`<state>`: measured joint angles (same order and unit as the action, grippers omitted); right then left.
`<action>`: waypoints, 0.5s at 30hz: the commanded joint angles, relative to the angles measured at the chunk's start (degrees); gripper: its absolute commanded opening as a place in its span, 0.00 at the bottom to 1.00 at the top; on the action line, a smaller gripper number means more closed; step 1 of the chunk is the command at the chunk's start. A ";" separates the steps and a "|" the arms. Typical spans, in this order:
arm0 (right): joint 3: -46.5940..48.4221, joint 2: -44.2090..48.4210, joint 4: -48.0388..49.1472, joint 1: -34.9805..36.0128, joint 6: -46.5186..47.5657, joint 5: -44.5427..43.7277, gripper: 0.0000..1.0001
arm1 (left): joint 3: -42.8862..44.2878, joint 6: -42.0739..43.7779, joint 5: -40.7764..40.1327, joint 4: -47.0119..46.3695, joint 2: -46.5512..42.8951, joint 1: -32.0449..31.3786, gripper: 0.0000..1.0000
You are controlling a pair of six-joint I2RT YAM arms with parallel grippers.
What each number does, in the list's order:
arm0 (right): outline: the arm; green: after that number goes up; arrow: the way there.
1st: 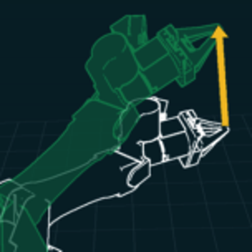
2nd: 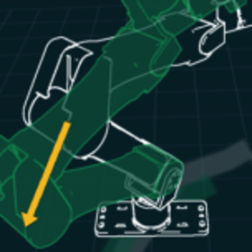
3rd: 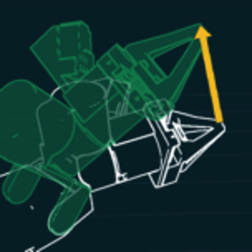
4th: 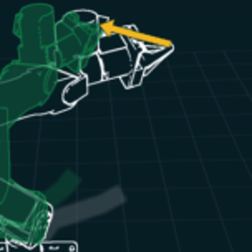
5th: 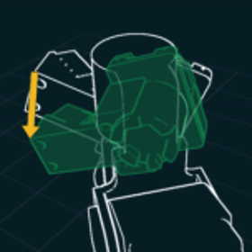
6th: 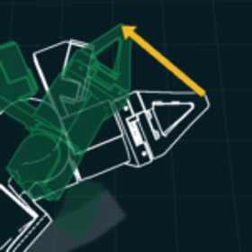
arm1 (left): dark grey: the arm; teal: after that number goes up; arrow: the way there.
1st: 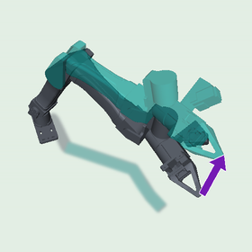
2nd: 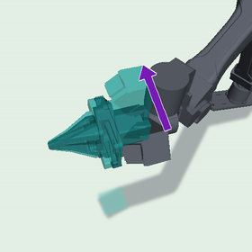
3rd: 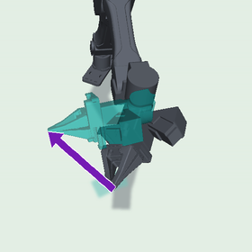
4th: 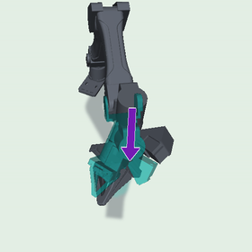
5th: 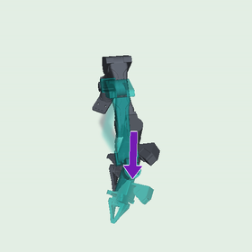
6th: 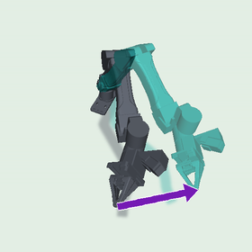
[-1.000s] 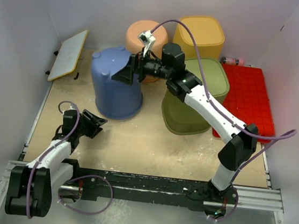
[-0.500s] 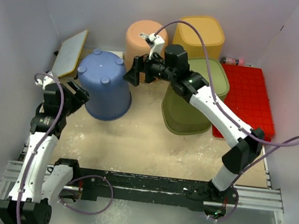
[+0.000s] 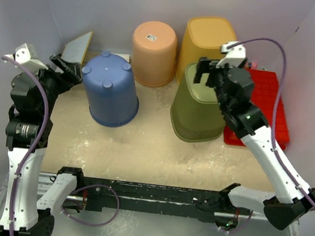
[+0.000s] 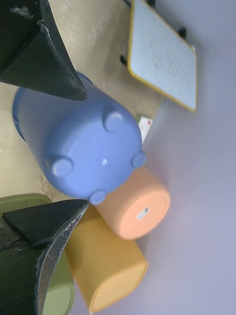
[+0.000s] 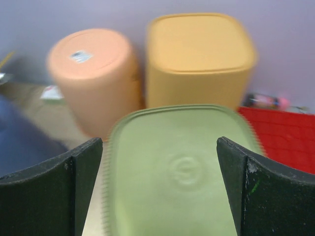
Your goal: Turn the large container upside down
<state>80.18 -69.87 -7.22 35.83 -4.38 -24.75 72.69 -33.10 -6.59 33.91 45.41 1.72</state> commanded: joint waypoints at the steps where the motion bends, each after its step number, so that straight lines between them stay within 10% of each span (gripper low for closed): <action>1: 0.46 1.30 -1.31 -8.83 -0.88 -5.59 1.00 | 1.37 0.77 11.25 -11.18 5.83 -0.20 0.77; 15: -4.47 4.06 -7.32 -36.12 -20.54 9.78 1.00 | 1.59 0.26 19.32 -23.19 11.21 -1.23 0.78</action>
<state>77.65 -68.34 -15.35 2.70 -17.41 -21.56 73.23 -33.54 9.91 16.12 56.29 0.82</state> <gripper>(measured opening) 0.998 0.778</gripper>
